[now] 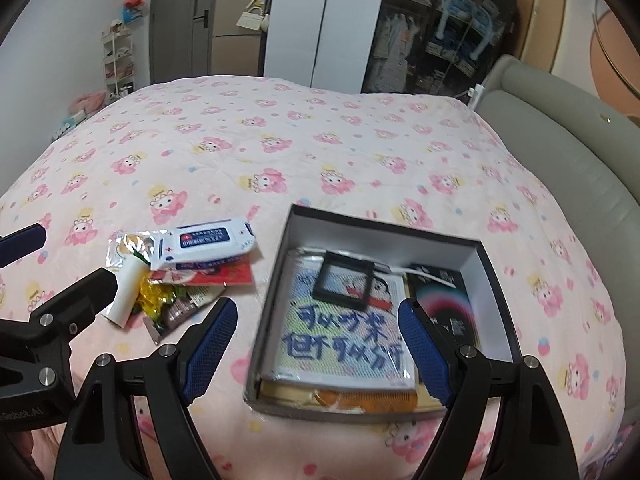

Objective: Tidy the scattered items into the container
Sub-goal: 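Move the left tool toward the white lint roller in the pile, then close the left gripper on the white lint roller and lift it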

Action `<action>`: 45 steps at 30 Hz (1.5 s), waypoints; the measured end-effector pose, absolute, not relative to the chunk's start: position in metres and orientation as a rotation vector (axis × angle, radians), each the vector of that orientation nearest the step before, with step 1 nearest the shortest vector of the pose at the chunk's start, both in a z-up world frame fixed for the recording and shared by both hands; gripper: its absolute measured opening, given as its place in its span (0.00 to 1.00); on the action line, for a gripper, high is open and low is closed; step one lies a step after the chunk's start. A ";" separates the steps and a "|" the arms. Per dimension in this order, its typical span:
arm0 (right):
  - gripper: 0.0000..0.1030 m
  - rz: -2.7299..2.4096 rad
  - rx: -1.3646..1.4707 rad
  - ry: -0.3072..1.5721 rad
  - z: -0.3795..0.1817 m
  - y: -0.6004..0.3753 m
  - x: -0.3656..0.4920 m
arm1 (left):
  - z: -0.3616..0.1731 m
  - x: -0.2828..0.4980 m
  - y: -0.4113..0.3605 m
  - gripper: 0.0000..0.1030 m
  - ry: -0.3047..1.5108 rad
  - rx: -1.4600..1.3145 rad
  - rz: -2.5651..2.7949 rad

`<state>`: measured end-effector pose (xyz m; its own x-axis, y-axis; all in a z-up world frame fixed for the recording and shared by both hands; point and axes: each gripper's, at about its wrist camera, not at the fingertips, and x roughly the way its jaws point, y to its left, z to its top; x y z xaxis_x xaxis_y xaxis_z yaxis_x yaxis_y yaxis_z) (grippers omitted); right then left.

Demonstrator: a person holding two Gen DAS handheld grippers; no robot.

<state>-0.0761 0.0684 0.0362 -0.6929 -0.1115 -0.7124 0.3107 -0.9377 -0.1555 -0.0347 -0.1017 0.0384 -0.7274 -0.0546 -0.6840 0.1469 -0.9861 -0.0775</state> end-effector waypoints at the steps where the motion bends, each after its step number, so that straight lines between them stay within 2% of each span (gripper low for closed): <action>1: 0.79 -2.667 1.090 0.393 0.037 0.063 -0.078 | 0.038 -0.035 -0.104 0.99 0.199 1.110 -2.811; 10: 0.79 -2.628 1.089 0.398 0.038 0.026 -0.104 | 0.027 -0.055 -0.139 0.99 0.253 1.123 -2.762; 16: 0.79 -2.553 1.137 0.379 0.027 -0.006 -0.127 | -0.003 -0.073 -0.191 0.99 0.390 1.180 -2.625; 22: 0.79 -2.409 1.206 0.386 -0.005 -0.049 -0.126 | -0.047 -0.071 -0.239 0.96 0.615 1.267 -2.475; 28: 0.79 -2.256 1.317 0.371 -0.050 -0.082 -0.116 | -0.089 -0.067 -0.261 0.87 0.890 1.415 -2.321; 32: 0.79 -2.158 1.388 0.352 -0.076 -0.098 -0.108 | -0.113 -0.070 -0.265 0.71 1.006 1.519 -2.225; 35: 0.79 -2.084 1.441 0.308 -0.093 -0.105 -0.103 | -0.128 -0.071 -0.264 0.60 1.050 1.591 -2.154; 38: 0.79 -2.075 1.462 0.324 -0.102 -0.107 -0.100 | -0.131 -0.071 -0.256 0.58 1.078 1.622 -2.142; 41: 0.79 -2.078 1.466 0.324 -0.104 -0.103 -0.099 | -0.134 -0.070 -0.245 0.49 1.124 1.664 -2.134; 45: 0.79 -2.082 1.480 0.313 -0.104 -0.090 -0.096 | -0.127 -0.069 -0.228 0.45 1.064 1.689 -2.161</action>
